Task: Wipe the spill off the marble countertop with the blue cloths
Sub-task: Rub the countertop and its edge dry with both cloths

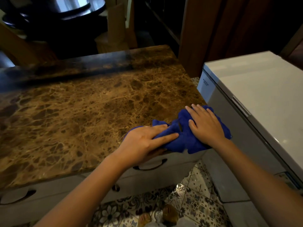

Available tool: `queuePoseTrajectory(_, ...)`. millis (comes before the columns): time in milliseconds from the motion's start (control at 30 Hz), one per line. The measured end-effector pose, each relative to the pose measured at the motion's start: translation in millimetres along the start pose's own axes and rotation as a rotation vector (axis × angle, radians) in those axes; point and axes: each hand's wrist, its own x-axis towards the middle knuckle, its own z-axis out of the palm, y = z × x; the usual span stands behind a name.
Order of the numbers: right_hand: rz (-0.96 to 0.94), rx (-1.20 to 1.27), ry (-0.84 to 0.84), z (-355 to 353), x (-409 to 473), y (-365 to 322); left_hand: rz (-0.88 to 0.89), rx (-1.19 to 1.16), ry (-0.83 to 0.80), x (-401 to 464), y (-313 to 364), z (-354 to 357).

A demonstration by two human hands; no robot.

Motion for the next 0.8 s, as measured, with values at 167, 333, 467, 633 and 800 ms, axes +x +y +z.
queuePoseTrajectory(167,0.004,0.006,-0.004,0,0,-1,-0.052,0.061,0.008,31,-32,3)
queuePoseTrajectory(333,0.002,0.013,0.007,2,-1,0,-0.104,0.087,-0.045,64,-63,18)
queuePoseTrajectory(467,0.013,0.023,0.012,5,-1,2,-0.143,0.064,-0.077,91,-88,38)
queuePoseTrajectory(633,0.033,0.045,-0.006,7,-1,1,-0.22,0.01,-0.139,121,-115,71)
queuePoseTrajectory(800,0.046,0.059,-0.002,7,-2,0,-0.27,-0.031,-0.168,145,-129,99)
